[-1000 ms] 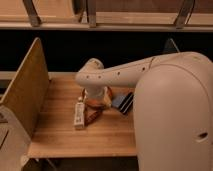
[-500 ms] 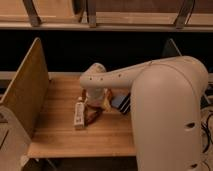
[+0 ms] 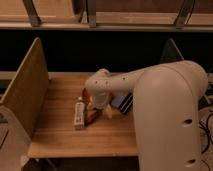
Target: Drag the pepper across the table
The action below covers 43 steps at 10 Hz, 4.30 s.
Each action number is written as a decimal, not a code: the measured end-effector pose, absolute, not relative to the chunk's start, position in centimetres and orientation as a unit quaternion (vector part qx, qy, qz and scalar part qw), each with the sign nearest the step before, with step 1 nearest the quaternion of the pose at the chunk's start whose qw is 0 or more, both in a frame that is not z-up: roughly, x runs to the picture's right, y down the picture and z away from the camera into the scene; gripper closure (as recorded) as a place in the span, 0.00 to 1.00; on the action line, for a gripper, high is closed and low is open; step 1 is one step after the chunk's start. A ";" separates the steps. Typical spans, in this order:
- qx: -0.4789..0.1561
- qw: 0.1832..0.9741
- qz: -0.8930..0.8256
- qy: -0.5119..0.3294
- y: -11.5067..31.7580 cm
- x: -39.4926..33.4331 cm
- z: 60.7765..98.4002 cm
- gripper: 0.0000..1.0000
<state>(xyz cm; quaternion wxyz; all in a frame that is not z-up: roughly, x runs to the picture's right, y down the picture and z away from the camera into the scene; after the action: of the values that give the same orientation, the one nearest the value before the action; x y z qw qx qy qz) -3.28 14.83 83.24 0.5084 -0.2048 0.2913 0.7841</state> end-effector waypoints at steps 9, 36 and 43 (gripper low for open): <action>-0.221 0.511 0.768 0.316 16.9 -4.1 84.8 0.20; -0.222 0.407 0.814 0.350 20.9 2.9 86.6 1.00; -0.223 0.407 0.813 0.351 21.0 3.0 86.7 1.00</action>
<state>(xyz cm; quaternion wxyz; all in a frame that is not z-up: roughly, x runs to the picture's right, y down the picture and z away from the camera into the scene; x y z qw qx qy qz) 2.95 21.04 86.67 0.4071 -0.2228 0.3514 0.8131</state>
